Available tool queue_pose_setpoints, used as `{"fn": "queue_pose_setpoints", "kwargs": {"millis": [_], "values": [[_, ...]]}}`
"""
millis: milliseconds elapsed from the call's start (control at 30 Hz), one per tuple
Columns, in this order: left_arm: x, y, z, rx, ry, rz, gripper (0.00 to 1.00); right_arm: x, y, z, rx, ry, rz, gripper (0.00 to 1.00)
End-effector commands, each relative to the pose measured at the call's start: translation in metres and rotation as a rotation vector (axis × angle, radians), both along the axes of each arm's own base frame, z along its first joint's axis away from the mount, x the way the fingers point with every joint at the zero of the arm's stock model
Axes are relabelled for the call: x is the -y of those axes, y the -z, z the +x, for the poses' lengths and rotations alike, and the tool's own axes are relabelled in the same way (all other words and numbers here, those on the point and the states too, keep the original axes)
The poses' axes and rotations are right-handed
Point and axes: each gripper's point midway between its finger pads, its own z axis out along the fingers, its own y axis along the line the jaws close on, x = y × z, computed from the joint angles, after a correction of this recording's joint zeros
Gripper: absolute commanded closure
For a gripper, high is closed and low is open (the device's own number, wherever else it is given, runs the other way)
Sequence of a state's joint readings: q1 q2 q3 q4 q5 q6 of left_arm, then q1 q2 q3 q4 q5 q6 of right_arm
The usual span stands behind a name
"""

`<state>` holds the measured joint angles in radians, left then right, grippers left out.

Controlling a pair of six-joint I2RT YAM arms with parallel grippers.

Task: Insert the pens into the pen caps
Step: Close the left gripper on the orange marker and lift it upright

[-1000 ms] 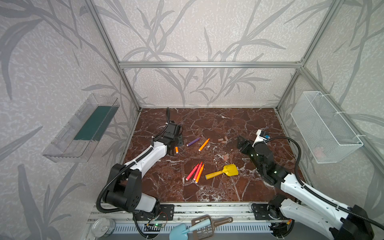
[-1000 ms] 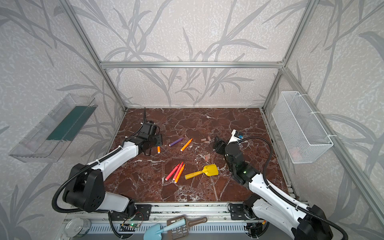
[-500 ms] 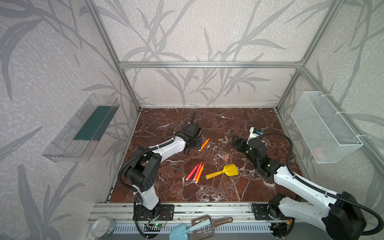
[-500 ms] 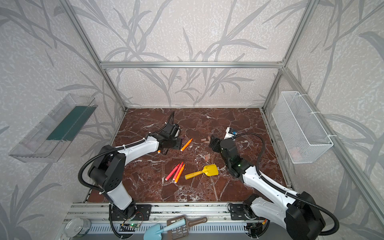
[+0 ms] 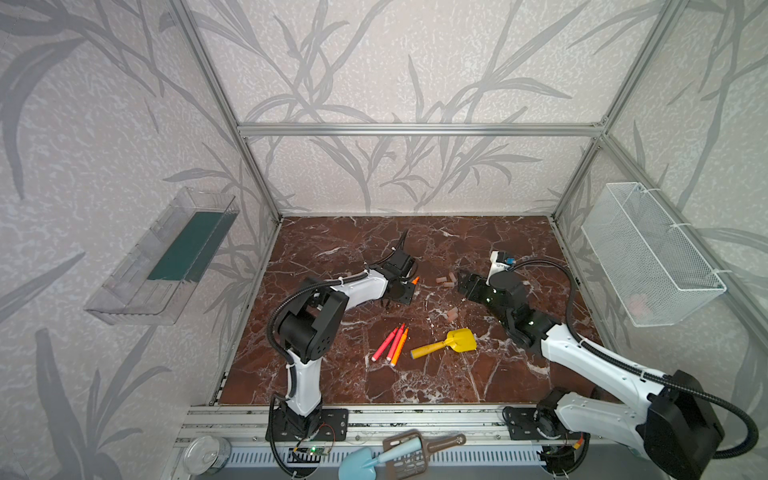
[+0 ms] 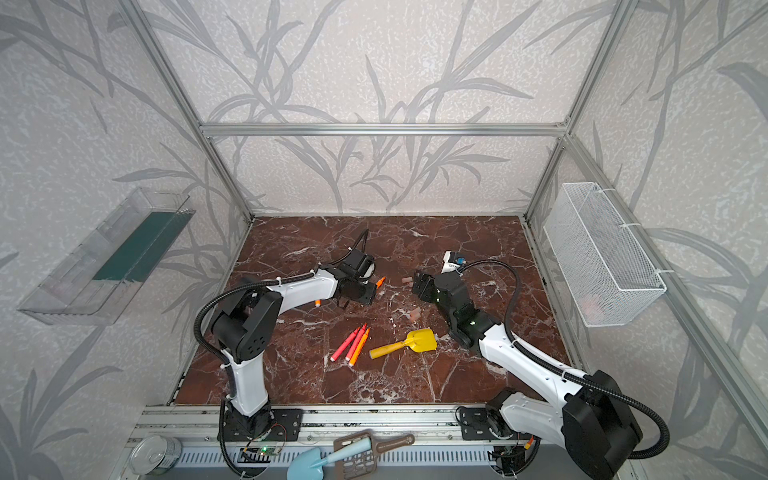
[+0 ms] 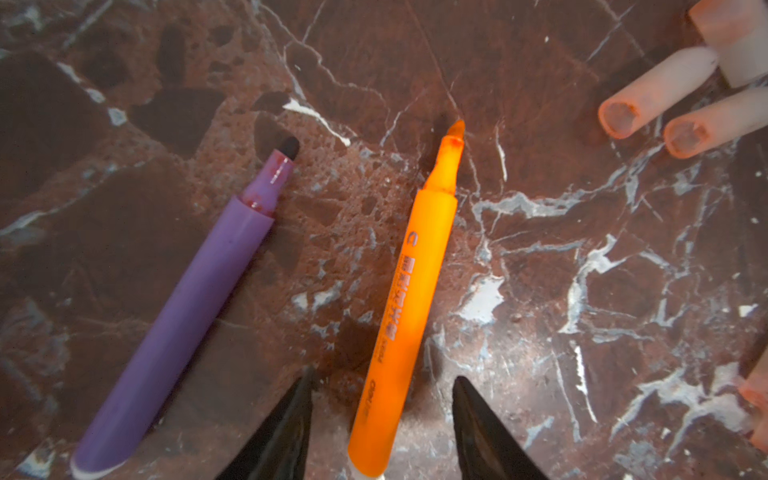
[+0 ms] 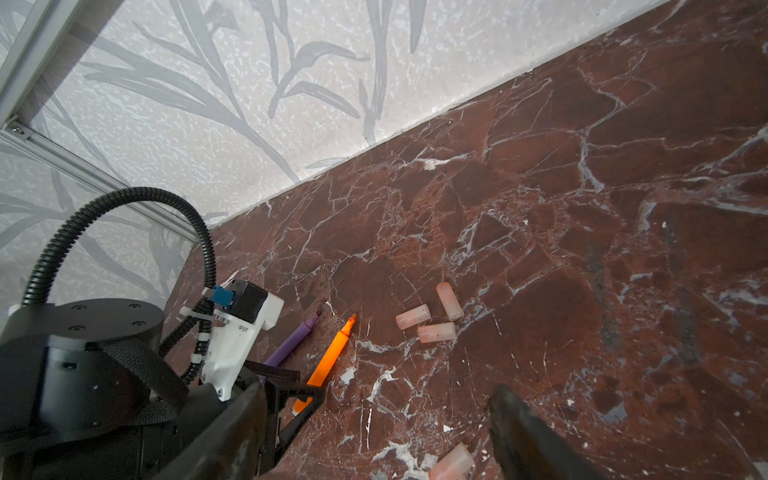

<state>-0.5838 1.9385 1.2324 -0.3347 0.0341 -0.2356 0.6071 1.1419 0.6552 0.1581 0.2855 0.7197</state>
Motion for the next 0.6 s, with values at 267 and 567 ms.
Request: {"fn": "queue_pose_setpoints", "kwargs": {"millis": [267,567], "values": [[0.004,0.008,-0.001,-0.012,0.051,0.116,0.52,-0.002,-0.012,0.004,0.023,-0.009,0.005,0.17],[0.006,0.014,-0.002,-0.029,0.063,0.137,0.65,0.0,-0.012,0.002,0.024,-0.004,0.005,0.17]]}}
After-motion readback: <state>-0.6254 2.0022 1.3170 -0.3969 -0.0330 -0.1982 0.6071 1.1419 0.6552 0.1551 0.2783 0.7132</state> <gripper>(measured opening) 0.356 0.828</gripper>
